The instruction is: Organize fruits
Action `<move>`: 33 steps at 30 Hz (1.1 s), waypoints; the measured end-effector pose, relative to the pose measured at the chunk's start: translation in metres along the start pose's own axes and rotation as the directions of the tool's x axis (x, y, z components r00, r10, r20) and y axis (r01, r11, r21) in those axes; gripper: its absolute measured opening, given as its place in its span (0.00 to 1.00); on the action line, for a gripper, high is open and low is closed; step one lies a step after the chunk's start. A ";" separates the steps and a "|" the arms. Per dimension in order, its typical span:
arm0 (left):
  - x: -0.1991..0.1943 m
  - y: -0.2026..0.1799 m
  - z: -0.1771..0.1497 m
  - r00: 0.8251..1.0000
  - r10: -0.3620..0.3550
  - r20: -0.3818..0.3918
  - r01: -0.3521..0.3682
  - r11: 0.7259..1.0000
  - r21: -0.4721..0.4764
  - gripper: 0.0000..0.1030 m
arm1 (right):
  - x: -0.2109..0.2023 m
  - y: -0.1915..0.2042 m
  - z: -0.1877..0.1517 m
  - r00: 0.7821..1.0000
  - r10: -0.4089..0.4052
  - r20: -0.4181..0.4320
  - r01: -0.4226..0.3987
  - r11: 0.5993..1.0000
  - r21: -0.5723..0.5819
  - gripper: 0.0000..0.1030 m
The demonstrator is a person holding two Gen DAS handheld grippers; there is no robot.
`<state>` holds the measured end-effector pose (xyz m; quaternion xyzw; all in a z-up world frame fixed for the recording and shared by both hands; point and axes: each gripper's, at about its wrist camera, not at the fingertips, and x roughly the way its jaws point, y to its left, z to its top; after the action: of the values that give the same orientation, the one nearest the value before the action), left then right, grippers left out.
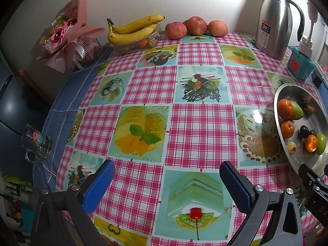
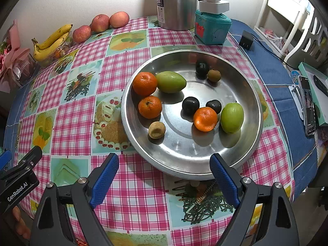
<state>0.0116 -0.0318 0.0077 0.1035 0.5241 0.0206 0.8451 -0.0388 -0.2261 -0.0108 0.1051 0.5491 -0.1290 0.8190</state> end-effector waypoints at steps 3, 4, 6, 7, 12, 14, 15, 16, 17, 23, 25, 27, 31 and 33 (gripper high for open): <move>0.000 0.000 0.000 1.000 0.000 0.000 0.000 1.000 -0.001 1.00 | 0.000 0.000 0.000 1.000 0.000 0.000 0.000 1.000 0.000 0.88; 0.000 0.000 0.000 1.000 0.000 0.000 0.000 1.000 -0.001 1.00 | 0.000 0.000 0.000 1.000 0.000 0.000 0.000 1.000 0.000 0.88; 0.000 0.000 0.000 1.000 0.000 0.000 0.000 1.000 -0.001 1.00 | 0.000 0.000 0.000 1.000 0.000 -0.001 0.000 1.000 0.001 0.88; 0.000 0.000 0.000 1.000 0.000 0.000 0.000 1.000 -0.001 1.00 | 0.000 0.000 0.000 1.000 0.000 0.000 0.000 1.000 0.001 0.88; 0.000 0.000 0.000 1.000 0.000 0.001 0.000 1.000 -0.002 1.00 | 0.000 0.001 0.000 1.000 -0.001 -0.002 0.001 1.000 0.001 0.88; 0.000 0.000 0.000 1.000 0.000 0.000 0.000 1.000 -0.001 1.00 | 0.001 0.001 -0.001 1.000 -0.001 -0.003 0.001 1.000 -0.001 0.88; 0.000 0.000 0.000 1.000 0.000 0.000 0.000 1.000 -0.001 1.00 | 0.001 0.001 -0.001 1.000 -0.002 -0.004 0.002 1.000 -0.002 0.88; 0.000 0.000 0.000 1.000 0.000 0.000 0.000 1.000 -0.001 1.00 | 0.002 0.001 -0.002 1.000 -0.002 -0.004 0.002 1.000 -0.002 0.88; 0.000 0.000 0.000 1.000 0.000 0.000 0.000 1.000 -0.001 1.00 | 0.002 0.001 -0.001 1.000 -0.001 -0.004 0.001 1.000 -0.003 0.88; 0.000 0.000 0.000 1.000 0.000 0.000 0.000 1.000 -0.002 1.00 | 0.002 0.002 -0.001 1.000 -0.002 -0.005 0.002 1.000 -0.003 0.88; 0.001 0.000 0.000 1.000 0.000 -0.001 0.000 1.000 -0.001 1.00 | 0.002 0.002 -0.001 1.000 -0.002 -0.005 0.002 1.000 -0.002 0.88; 0.000 -0.001 0.000 1.000 0.000 -0.003 0.000 1.000 -0.003 1.00 | 0.002 0.002 0.000 1.000 -0.002 -0.005 0.002 1.000 -0.002 0.88; 0.001 -0.001 -0.001 1.000 0.003 -0.007 -0.003 1.000 -0.006 1.00 | 0.002 0.002 -0.002 1.000 -0.002 -0.006 0.002 1.000 -0.005 0.88; 0.001 -0.001 -0.001 1.000 0.004 -0.009 -0.004 1.000 -0.008 1.00 | 0.002 0.002 -0.001 1.000 -0.003 -0.006 0.003 1.000 -0.004 0.88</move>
<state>0.0110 -0.0327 0.0063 0.1011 0.5275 0.0247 0.8432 -0.0382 -0.2240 -0.0134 0.1030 0.5520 -0.1286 0.8174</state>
